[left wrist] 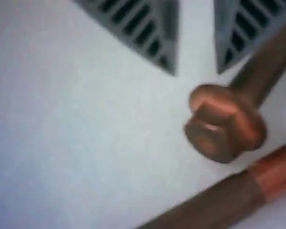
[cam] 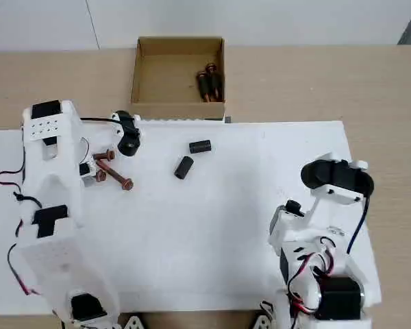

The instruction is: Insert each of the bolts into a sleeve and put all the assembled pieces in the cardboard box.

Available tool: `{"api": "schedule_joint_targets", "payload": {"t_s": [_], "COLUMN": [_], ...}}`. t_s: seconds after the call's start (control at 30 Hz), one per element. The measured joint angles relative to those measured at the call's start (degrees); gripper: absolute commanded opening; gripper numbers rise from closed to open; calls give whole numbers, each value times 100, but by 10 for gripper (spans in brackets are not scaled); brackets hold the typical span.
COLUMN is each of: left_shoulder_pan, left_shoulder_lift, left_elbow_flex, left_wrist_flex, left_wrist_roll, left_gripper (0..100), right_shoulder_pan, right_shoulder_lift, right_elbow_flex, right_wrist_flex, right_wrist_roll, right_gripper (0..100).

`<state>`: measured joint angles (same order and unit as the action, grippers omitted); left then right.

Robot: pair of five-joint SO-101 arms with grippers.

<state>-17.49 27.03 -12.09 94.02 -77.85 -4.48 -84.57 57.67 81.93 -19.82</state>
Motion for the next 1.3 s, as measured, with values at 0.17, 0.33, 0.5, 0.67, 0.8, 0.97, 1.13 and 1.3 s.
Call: {"api": "schedule_joint_targets", "payload": {"t_s": [0.17, 0.33, 0.5, 0.67, 0.8, 0.97, 1.13, 1.3], "left_shoulder_pan": [-35, -35, -35, 35, 53, 35, 26, 26], "left_shoulder_lift": [88, 97, 185, 457, 580, 598, 607, 730], "left_elbow_flex": [-149, -149, -167, -431, -589, -598, -598, -492], "left_wrist_flex": [-9, -35, -105, -141, -141, 62, 202, 273], "left_wrist_roll": [0, 0, 0, 0, 0, 0, 0, 0], "left_gripper": [86, 86, 86, 86, 64, 28, 30, 25], "right_shoulder_pan": [0, 0, 0, 0, 0, 0, 0, 0], "right_shoulder_lift": [0, 0, 0, 0, 0, 0, 0, 0], "right_elbow_flex": [0, 0, 0, 0, 0, 0, 0, 0], "right_wrist_flex": [0, 0, 0, 0, 0, 0, 0, 0], "right_wrist_roll": [0, 0, 0, 0, 0, 0, 0, 0], "right_gripper": [3, 3, 3, 3, 3, 3, 3, 3]}}
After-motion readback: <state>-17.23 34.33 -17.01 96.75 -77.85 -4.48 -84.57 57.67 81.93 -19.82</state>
